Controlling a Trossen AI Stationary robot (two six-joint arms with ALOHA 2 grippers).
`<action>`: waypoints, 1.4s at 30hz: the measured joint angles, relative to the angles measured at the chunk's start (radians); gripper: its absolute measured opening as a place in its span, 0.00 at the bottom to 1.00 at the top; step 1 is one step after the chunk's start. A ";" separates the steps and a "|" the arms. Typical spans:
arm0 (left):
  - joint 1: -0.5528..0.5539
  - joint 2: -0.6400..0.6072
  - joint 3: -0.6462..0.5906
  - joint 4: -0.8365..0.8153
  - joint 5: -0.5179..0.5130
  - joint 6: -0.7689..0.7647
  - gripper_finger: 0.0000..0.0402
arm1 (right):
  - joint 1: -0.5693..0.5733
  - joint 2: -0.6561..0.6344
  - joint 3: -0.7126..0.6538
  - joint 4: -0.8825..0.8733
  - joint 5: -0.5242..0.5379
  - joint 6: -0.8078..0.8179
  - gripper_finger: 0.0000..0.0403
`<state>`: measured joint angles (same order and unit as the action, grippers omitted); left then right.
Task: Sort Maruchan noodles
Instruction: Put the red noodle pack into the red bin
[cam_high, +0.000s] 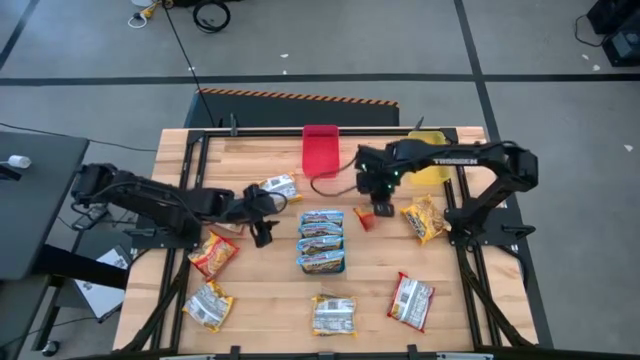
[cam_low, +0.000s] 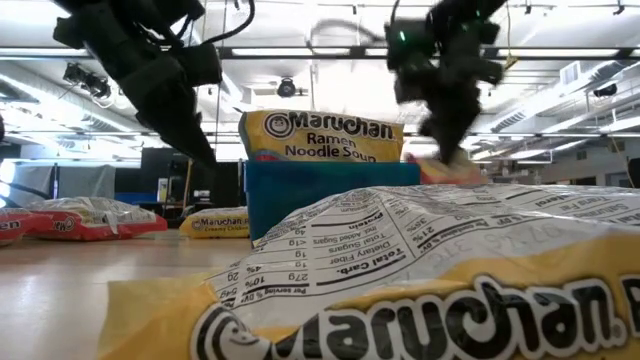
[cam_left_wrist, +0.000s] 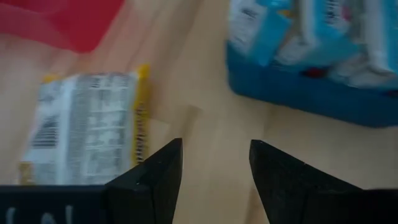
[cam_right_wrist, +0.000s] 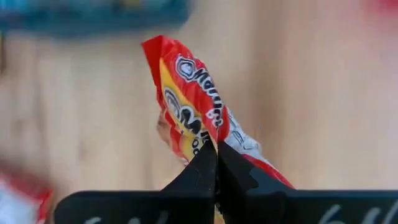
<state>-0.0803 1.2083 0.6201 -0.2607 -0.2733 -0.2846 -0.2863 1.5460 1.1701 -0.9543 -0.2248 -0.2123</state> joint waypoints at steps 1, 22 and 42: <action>0.014 0.000 0.000 -0.002 0.000 0.007 0.48 | -0.001 -0.002 0.028 0.011 0.038 0.004 0.02; 0.298 0.000 0.000 0.034 0.013 0.143 0.48 | -0.233 0.189 0.147 0.824 0.378 -0.102 0.01; 0.298 0.000 0.000 0.064 0.038 0.168 0.48 | -0.271 0.364 0.253 0.852 0.302 -0.075 0.01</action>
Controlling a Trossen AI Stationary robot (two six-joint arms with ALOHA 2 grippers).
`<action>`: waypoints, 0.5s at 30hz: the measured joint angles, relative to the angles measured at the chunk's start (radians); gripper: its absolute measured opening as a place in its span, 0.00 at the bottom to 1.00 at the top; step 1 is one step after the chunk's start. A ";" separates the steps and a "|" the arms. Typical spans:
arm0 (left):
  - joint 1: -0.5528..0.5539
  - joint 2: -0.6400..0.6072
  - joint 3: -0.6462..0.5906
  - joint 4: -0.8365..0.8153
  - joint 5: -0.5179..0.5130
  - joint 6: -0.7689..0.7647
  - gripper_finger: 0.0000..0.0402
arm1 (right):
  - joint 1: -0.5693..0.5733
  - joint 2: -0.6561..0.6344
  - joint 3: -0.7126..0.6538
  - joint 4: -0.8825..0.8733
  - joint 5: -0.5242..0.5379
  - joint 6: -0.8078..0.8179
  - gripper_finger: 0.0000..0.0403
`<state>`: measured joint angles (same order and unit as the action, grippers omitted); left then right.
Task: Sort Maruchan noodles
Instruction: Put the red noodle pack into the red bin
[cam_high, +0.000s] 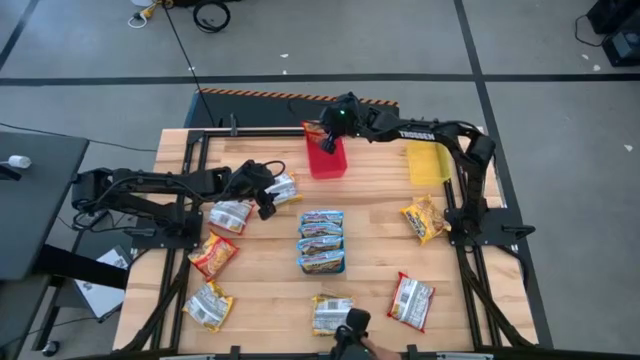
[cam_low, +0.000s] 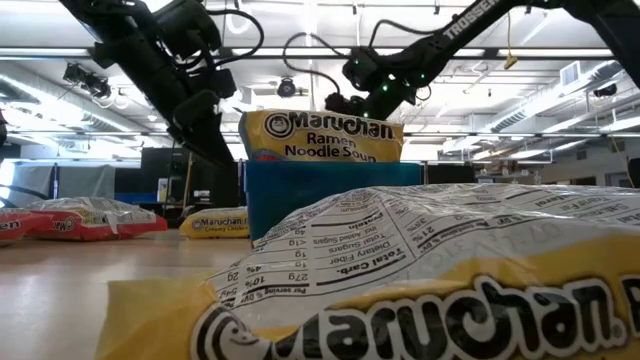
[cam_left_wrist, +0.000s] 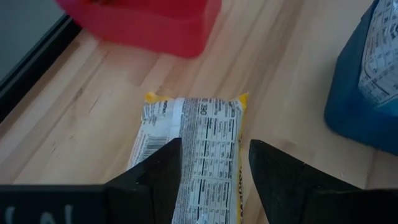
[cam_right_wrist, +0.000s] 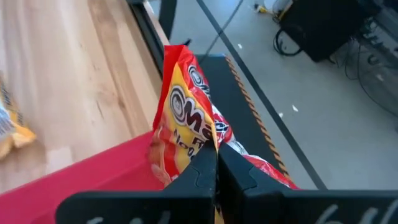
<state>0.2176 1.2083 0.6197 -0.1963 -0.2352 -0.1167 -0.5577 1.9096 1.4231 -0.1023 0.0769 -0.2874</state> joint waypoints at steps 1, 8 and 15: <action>0.000 0.000 0.000 0.004 0.000 0.004 0.48 | 0.004 0.000 0.000 0.010 0.000 0.001 0.01; 0.022 0.000 0.000 0.102 0.003 0.132 0.48 | 0.007 0.002 -0.010 0.068 -0.008 0.036 0.01; 0.186 0.039 0.000 0.198 0.041 0.183 0.48 | -0.010 0.002 -0.012 0.118 -0.098 0.061 0.01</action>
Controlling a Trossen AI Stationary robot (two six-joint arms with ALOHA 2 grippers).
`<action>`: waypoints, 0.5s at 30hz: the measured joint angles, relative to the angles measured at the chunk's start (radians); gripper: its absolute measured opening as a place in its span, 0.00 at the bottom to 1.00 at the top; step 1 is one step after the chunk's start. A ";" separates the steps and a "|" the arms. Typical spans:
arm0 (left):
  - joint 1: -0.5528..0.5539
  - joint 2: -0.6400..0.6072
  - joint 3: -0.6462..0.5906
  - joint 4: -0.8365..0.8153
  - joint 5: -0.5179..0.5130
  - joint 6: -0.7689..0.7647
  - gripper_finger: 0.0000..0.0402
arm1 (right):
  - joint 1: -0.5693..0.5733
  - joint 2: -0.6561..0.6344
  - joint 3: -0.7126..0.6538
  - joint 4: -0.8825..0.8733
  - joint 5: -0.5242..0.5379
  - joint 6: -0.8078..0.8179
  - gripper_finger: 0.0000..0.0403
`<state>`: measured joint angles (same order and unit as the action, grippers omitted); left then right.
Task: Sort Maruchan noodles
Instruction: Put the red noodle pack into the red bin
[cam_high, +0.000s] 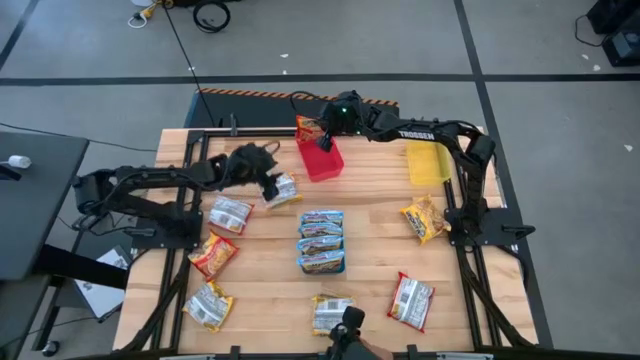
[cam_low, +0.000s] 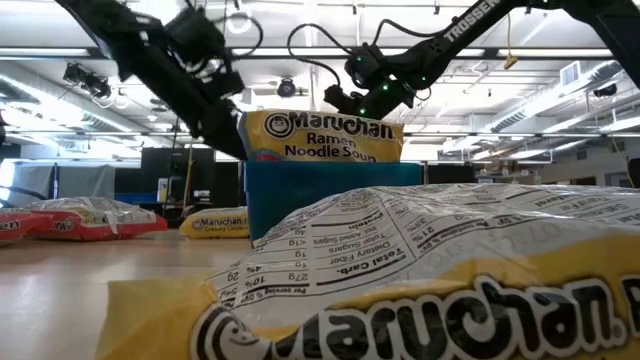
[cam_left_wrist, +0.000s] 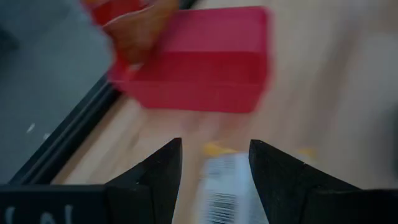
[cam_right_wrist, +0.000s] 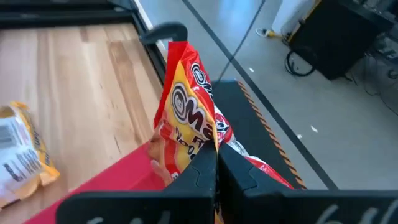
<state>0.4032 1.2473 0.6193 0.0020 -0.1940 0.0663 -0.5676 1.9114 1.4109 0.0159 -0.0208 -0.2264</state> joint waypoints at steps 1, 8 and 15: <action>0.031 0.016 0.000 0.013 0.013 0.005 0.48 | 0.000 0.000 0.000 0.010 -0.012 0.000 0.01; 0.160 0.208 0.000 0.187 0.115 0.034 0.48 | 0.005 0.000 0.000 0.058 -0.110 -0.001 0.01; 0.215 0.347 0.001 0.416 0.123 0.059 0.48 | -0.016 0.000 0.000 0.042 -0.054 -0.051 0.01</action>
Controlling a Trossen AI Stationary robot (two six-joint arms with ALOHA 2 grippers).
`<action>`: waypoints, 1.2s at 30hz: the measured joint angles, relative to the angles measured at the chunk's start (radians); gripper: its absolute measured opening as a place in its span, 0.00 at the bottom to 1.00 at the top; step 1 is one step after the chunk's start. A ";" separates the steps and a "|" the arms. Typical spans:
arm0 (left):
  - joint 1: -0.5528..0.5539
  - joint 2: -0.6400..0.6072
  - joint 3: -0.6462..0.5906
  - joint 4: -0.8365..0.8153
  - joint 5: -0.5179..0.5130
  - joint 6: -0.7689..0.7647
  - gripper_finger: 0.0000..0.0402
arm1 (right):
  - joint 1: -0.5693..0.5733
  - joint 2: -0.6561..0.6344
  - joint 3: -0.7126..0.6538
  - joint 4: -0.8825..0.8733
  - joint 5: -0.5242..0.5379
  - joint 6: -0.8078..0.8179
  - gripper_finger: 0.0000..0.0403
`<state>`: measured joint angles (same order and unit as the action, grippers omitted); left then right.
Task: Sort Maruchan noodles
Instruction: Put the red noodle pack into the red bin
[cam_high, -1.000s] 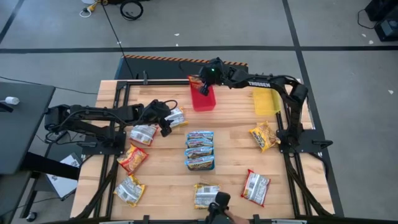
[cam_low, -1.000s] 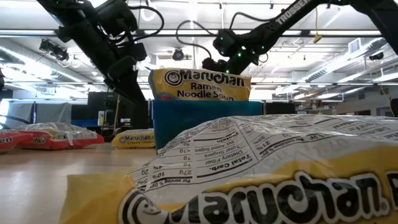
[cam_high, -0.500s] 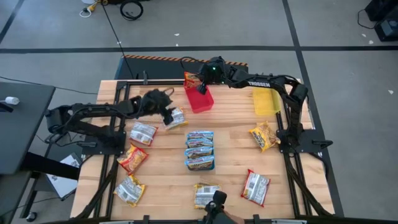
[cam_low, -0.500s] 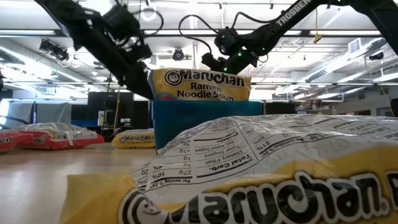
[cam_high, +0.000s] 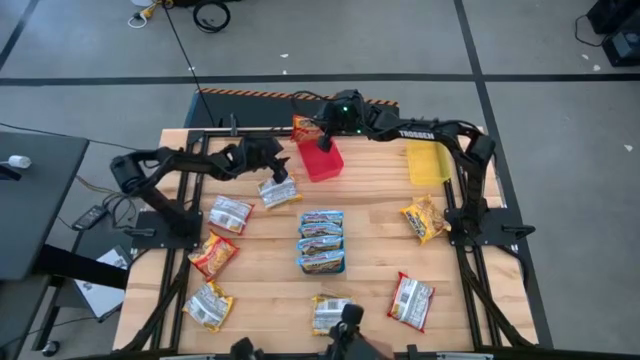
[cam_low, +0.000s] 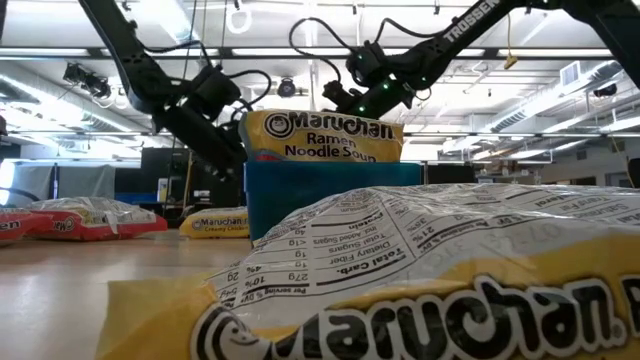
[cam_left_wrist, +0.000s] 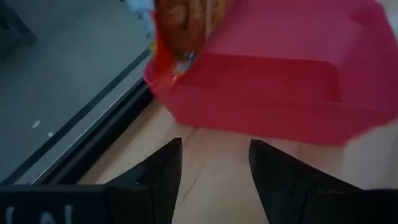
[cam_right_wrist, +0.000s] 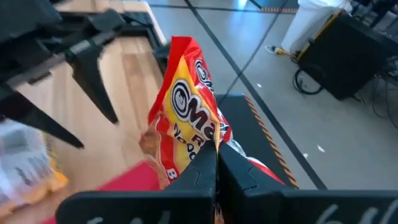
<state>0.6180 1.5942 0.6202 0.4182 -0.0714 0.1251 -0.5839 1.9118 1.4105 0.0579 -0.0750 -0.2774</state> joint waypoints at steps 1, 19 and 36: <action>0.010 0.008 0.000 0.006 0.005 0.001 0.48 | -0.007 0.000 0.000 -0.007 -0.006 -0.004 0.01; 0.057 0.076 0.088 0.008 0.092 0.010 0.48 | -0.039 0.000 0.000 -0.182 0.037 -0.171 0.01; 0.029 0.076 0.107 -0.019 0.097 -0.001 0.48 | -0.042 0.002 -0.266 0.310 0.050 -0.007 0.01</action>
<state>0.6468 1.6699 0.7269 0.3988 0.0253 0.1246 -0.6262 1.9133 1.1447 0.3681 -0.0252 -0.2839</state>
